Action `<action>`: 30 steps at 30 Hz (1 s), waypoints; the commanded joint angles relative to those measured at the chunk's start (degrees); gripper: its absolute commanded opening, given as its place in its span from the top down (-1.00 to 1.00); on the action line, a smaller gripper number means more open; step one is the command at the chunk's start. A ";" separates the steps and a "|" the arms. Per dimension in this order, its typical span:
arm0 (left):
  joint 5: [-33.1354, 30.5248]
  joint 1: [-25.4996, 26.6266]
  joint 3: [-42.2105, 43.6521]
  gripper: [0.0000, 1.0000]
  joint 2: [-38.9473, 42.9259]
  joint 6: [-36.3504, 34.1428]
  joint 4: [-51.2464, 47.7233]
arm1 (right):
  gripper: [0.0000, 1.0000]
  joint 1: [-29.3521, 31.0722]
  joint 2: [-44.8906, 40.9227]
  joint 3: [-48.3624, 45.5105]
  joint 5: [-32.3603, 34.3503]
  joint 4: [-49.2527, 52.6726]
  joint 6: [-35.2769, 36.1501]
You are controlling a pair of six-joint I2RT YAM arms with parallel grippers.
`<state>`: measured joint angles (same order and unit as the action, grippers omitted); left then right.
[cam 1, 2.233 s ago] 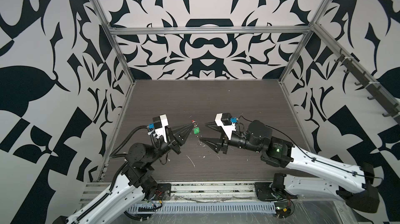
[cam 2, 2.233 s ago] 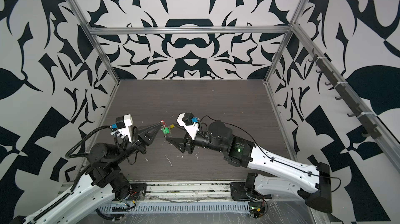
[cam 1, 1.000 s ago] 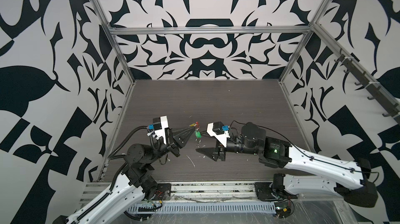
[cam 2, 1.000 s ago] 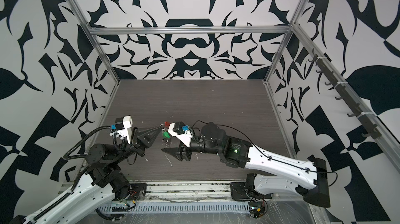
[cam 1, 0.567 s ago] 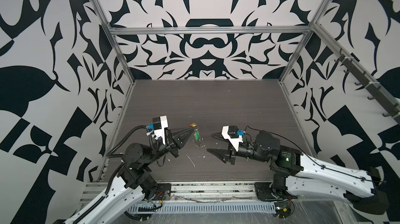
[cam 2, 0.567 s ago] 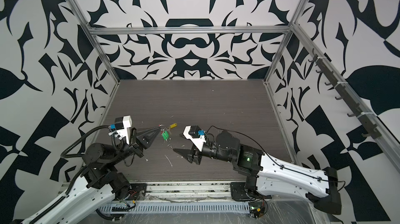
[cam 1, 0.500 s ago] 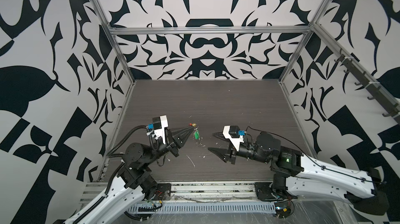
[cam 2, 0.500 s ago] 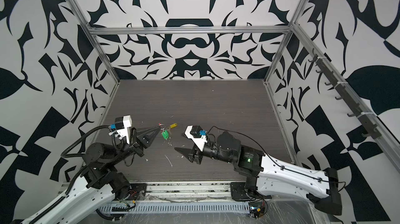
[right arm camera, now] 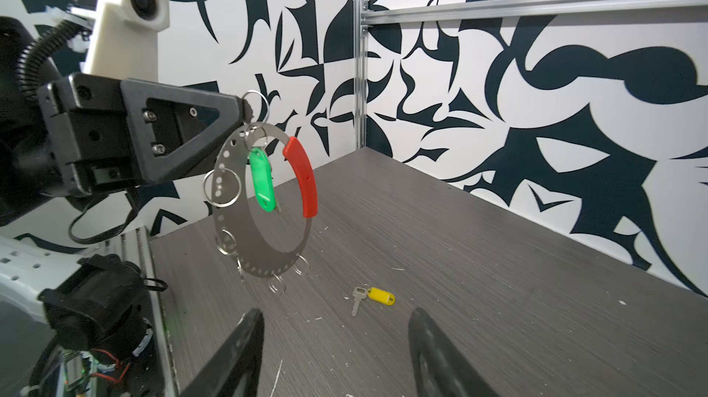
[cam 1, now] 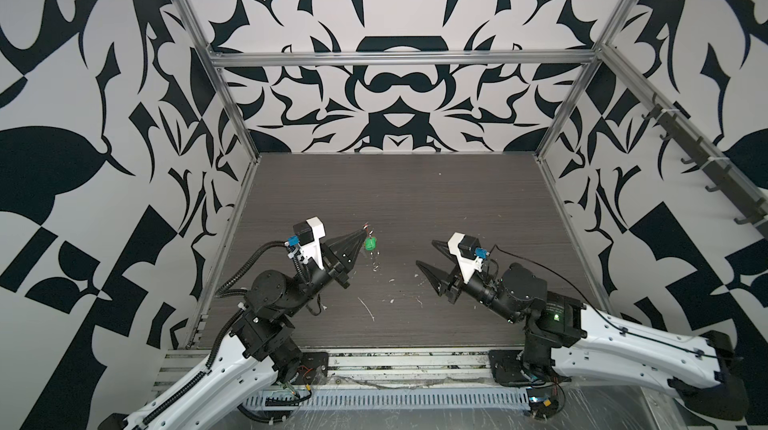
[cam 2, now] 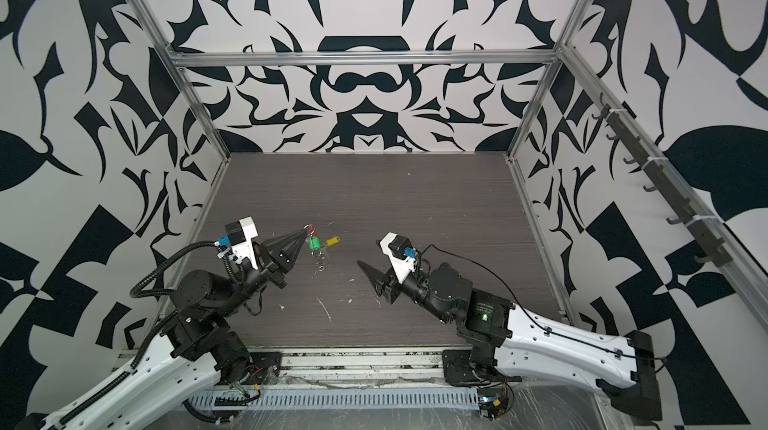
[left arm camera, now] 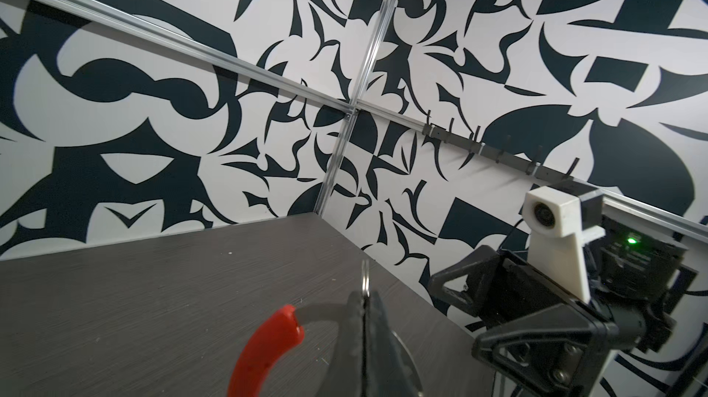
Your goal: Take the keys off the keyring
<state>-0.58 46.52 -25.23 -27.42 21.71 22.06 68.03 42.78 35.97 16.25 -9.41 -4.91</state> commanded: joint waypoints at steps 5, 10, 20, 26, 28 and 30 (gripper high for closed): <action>-4.68 0.20 2.03 1.00 -0.70 -3.74 4.74 | -0.81 0.22 5.34 3.43 3.27 -2.55 1.20; -4.26 0.21 2.38 1.00 -0.20 -4.22 4.65 | -0.99 0.23 8.41 4.88 3.17 -3.08 1.81; -2.89 0.24 2.62 1.00 -0.22 -3.70 4.65 | -0.97 -0.93 9.45 6.58 0.52 -0.42 0.96; -0.48 0.24 3.04 1.00 -0.61 -3.60 6.50 | -0.62 -3.28 8.65 7.00 -4.46 1.29 0.04; 0.91 0.24 3.39 1.00 -1.09 -3.78 7.92 | -0.55 -4.71 8.25 6.63 -7.69 1.32 -1.06; 1.84 0.24 3.93 1.00 -1.31 -3.88 9.56 | -0.53 -5.93 7.72 6.01 -8.72 0.94 -2.15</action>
<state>-1.06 46.52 -22.46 -28.67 18.33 26.74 63.53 52.12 40.34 11.20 -7.05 -5.10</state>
